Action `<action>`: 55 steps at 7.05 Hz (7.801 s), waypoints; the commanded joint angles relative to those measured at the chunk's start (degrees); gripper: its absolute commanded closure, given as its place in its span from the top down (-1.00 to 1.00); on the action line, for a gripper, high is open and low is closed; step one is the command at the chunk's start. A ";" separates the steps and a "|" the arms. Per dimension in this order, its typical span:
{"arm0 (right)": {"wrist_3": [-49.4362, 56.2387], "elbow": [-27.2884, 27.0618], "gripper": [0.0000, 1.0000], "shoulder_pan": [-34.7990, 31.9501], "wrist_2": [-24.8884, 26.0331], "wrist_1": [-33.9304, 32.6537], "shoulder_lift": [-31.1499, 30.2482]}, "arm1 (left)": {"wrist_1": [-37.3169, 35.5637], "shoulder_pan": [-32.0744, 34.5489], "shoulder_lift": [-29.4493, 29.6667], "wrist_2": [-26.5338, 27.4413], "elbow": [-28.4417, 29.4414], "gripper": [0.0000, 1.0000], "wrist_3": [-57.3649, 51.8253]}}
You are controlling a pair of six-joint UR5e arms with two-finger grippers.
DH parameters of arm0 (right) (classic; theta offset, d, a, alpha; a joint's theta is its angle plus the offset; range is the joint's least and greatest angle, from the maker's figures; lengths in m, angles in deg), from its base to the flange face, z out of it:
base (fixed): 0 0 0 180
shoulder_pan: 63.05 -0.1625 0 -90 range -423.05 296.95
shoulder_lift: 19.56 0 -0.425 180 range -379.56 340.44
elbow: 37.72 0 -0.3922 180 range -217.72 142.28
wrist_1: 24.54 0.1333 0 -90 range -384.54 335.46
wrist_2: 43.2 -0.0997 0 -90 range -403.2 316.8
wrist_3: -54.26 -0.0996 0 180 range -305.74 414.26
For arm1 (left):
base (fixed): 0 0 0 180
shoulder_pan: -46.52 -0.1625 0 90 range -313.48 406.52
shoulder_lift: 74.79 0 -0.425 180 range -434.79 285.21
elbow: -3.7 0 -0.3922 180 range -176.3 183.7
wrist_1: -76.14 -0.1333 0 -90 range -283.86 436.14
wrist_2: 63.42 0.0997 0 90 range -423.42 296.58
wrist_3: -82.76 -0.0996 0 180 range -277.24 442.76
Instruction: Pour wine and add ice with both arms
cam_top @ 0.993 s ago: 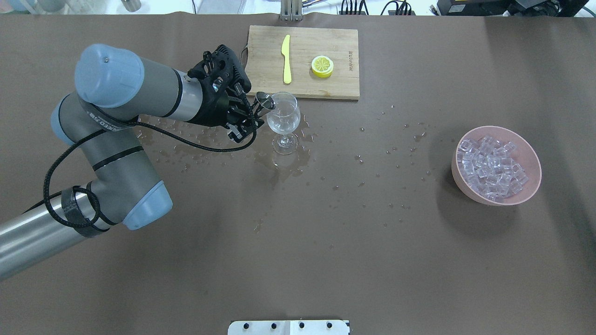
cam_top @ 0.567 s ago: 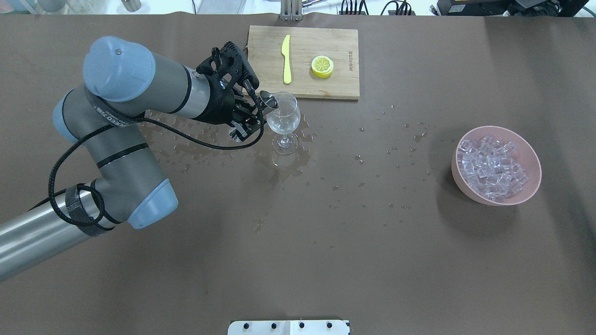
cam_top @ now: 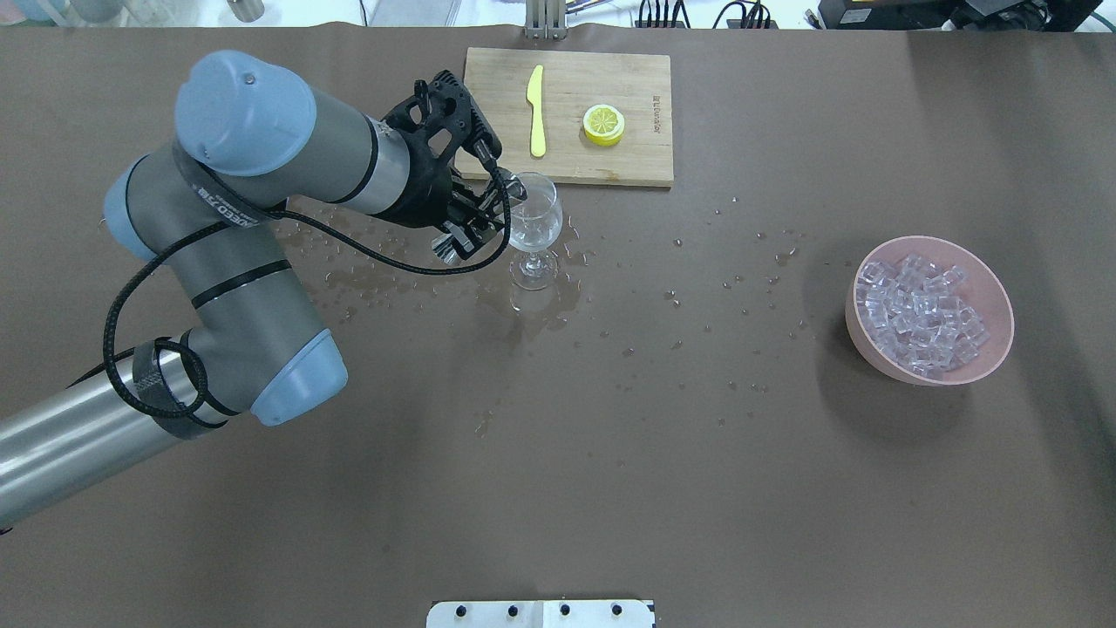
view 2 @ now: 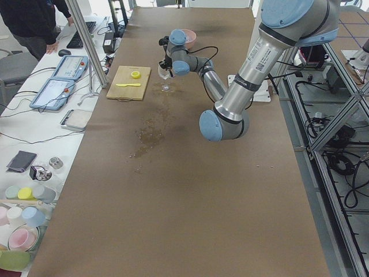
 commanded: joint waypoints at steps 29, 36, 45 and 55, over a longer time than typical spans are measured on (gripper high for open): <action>0.00 1.23 1.00 0.00 -0.09 -0.06 0.09 | -42.57 -9.67 13.70 30.60 -1.45 -1.00 -20.68; 0.00 1.32 1.00 0.00 -0.09 -0.06 0.00 | -30.59 -6.43 8.29 19.31 -3.56 -1.00 -11.23; 0.00 1.23 1.00 0.00 -0.09 0.03 0.00 | 14.46 11.14 -27.45 1.16 -6.91 -1.00 13.49; 0.00 1.14 1.00 0.00 -0.09 0.03 0.00 | 52.87 15.65 -46.31 45.79 10.66 -1.00 50.32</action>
